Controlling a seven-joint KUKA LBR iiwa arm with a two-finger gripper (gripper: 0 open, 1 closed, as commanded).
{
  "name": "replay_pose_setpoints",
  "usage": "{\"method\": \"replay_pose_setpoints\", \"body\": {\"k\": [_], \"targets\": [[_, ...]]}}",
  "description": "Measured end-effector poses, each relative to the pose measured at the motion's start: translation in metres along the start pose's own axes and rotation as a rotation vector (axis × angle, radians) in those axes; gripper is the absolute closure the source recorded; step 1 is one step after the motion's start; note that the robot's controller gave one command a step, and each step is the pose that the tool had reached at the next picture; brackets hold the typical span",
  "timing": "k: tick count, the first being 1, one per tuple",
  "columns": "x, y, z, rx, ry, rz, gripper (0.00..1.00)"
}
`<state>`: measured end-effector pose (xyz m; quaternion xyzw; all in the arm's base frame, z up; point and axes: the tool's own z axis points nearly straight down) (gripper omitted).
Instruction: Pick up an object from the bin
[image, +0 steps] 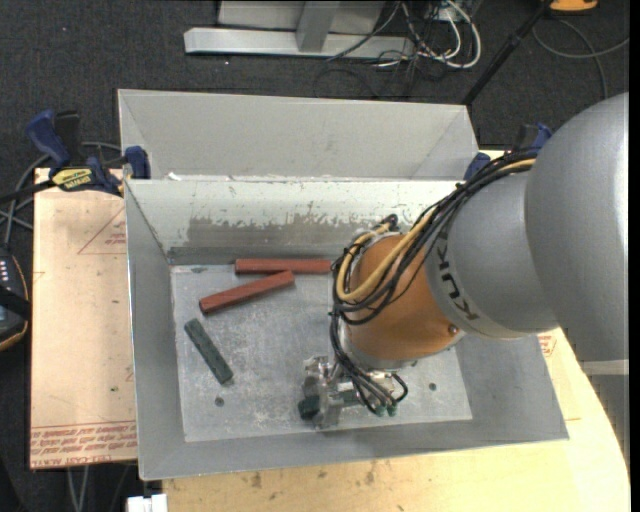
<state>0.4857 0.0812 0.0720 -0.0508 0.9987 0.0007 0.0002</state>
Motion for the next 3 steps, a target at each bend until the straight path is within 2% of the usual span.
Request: {"method": "replay_pose_setpoints", "body": {"k": [1,2,3], "targets": [[-0.065,0.006,0.001,-0.001,-0.005,0.012,1.00],[-0.032,0.010,-0.044,0.000,-0.001,-0.238,1.00],[-0.056,0.033,-0.151,0.001,-0.010,-0.503,1.00]]}}
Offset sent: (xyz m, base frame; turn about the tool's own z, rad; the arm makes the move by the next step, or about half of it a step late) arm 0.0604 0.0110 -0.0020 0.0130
